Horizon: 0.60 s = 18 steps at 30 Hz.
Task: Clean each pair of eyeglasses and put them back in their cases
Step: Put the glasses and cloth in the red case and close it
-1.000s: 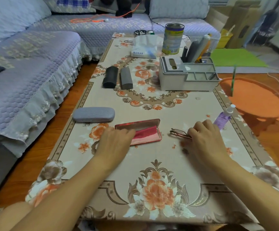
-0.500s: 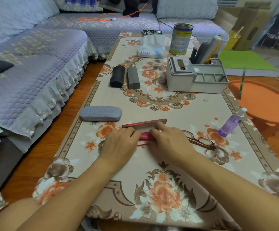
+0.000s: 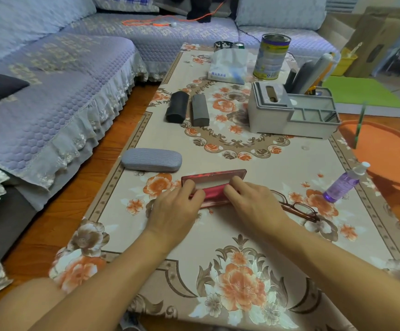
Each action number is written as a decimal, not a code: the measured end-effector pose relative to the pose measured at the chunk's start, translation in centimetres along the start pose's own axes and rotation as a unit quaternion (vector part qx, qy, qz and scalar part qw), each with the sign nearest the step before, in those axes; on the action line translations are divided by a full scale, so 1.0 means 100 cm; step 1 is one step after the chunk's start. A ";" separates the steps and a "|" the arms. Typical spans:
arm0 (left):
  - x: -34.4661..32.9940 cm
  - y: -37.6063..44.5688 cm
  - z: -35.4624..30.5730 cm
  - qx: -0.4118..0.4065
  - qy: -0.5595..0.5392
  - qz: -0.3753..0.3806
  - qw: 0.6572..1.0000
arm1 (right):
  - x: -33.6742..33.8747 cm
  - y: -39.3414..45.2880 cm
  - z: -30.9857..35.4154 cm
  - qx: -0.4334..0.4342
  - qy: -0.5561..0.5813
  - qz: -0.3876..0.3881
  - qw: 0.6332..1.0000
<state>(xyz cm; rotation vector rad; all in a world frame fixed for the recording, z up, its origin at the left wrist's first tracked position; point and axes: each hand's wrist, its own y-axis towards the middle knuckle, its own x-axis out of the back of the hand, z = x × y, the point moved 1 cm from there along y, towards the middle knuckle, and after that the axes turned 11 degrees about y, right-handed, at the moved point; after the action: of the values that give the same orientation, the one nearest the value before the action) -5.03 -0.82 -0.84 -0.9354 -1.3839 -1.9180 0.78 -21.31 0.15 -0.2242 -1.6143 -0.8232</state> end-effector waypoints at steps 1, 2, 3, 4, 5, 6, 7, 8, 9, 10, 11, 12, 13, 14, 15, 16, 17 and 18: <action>0.001 0.000 0.000 0.000 -0.004 -0.002 1.000 | -0.001 -0.001 0.001 -0.004 0.000 0.009 1.000; 0.002 -0.001 0.000 -0.002 -0.007 -0.004 1.000 | -0.002 -0.001 0.002 -0.007 0.000 0.014 1.000; 0.002 -0.001 0.000 -0.005 -0.010 -0.004 1.000 | -0.002 -0.001 0.002 -0.011 0.000 0.018 1.000; 0.001 -0.002 0.000 -0.007 -0.016 -0.003 1.000 | -0.002 -0.002 0.003 -0.015 0.001 0.019 1.000; 0.000 -0.004 0.000 -0.008 -0.026 0.000 1.000 | -0.001 -0.003 0.003 -0.020 0.003 0.018 1.000; -0.001 -0.005 0.001 -0.008 -0.037 0.004 0.999 | -0.001 -0.004 0.004 -0.025 0.006 0.017 1.000; -0.003 -0.005 0.002 -0.007 -0.048 0.008 0.999 | -0.001 -0.006 0.005 -0.029 0.009 0.019 0.999; -0.004 -0.006 0.002 -0.008 -0.055 0.010 0.998 | -0.001 -0.007 0.006 -0.030 0.011 0.019 0.999; -0.004 -0.006 0.002 -0.010 -0.059 0.011 0.998 | 0.000 -0.009 0.006 -0.031 0.012 0.018 0.999; -0.003 -0.006 0.002 -0.008 -0.065 0.010 0.998 | 0.001 -0.009 0.007 -0.034 0.012 0.017 0.999; -0.001 -0.006 0.001 0.001 -0.073 0.009 0.997 | 0.001 -0.010 0.007 -0.039 0.011 0.018 0.999; 0.001 -0.006 0.001 0.015 -0.085 0.009 0.996 | 0.001 -0.009 0.007 -0.046 0.009 0.019 0.999; 0.003 -0.005 0.001 0.027 -0.099 0.009 0.995 | 0.001 -0.008 0.008 -0.051 0.005 0.019 0.999; 0.003 -0.005 0.001 0.034 -0.111 0.010 0.993 | 0.000 -0.007 0.008 -0.054 0.004 0.015 0.998; 0.002 -0.004 0.002 0.032 -0.119 0.010 0.992 | -0.001 -0.006 0.008 -0.055 0.004 0.010 0.998; 0.000 -0.003 0.003 0.025 -0.118 0.011 0.993 | -0.001 -0.005 0.008 -0.056 0.005 0.004 0.998; -0.003 -0.003 0.004 0.016 -0.111 0.012 0.994 | -0.002 -0.004 0.008 -0.057 0.007 -0.001 0.998; -0.005 -0.004 0.005 0.007 -0.102 0.012 0.995 | -0.002 -0.003 0.008 -0.058 0.010 -0.007 0.998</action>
<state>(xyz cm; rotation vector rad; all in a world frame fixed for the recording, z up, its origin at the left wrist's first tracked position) -4.92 -0.20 -1.38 -1.1632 -1.4913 -1.8340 0.05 -20.99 -0.17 -0.2874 -1.5528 -0.9290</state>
